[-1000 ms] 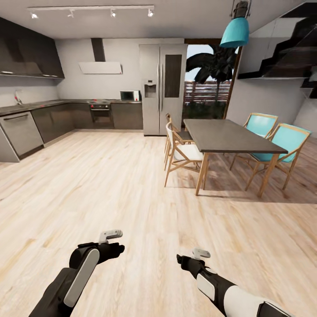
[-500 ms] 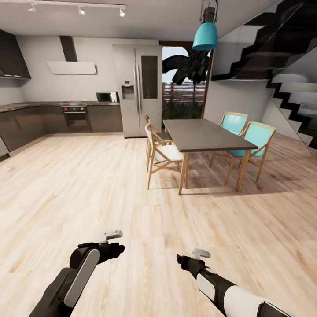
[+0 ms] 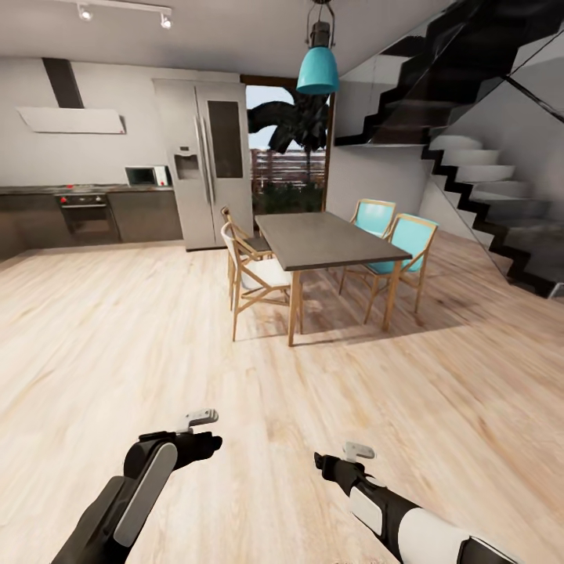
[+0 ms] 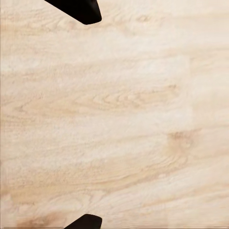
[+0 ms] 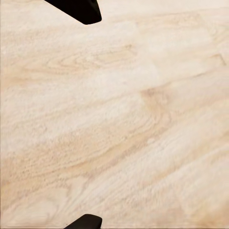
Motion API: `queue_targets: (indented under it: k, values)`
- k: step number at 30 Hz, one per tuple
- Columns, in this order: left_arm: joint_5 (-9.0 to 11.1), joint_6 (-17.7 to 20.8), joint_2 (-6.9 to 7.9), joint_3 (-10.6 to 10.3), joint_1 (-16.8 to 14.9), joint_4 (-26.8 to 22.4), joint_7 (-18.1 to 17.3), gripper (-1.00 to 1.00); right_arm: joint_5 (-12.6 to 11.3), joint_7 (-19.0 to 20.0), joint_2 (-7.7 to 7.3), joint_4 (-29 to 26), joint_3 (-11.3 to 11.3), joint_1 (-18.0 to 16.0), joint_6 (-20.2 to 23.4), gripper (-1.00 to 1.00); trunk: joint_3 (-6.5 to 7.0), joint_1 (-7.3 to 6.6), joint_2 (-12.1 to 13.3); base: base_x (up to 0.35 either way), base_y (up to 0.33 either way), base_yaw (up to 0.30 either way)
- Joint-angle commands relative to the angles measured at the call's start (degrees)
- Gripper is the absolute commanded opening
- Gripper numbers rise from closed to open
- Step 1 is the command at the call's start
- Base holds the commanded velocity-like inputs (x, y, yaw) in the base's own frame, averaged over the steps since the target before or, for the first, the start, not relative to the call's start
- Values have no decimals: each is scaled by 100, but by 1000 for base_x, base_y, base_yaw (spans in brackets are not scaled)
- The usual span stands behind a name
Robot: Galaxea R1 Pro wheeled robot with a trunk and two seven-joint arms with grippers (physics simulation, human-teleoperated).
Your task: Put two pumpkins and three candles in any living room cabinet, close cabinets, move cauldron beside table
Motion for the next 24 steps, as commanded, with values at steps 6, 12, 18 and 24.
queue_targets:
  k: [6,12,18,24]
  values:
    - [60,8,6,-11,-2,-3,60,100,-61,3,2,6,48,-6,-22,100,14,-1,-3,0,0,-287]
    - [53,8,6,-11,-2,-1,60,100,-61,3,2,6,48,-6,-22,100,33,-1,-3,48,0,-286]
    - [31,8,6,-22,-2,0,60,100,-61,-3,2,6,48,-6,-22,100,53,-1,-3,289,0,-226]
    - [27,8,6,-33,-2,0,60,100,-61,-14,2,6,48,-6,-22,100,56,-1,-3,319,0,-32]
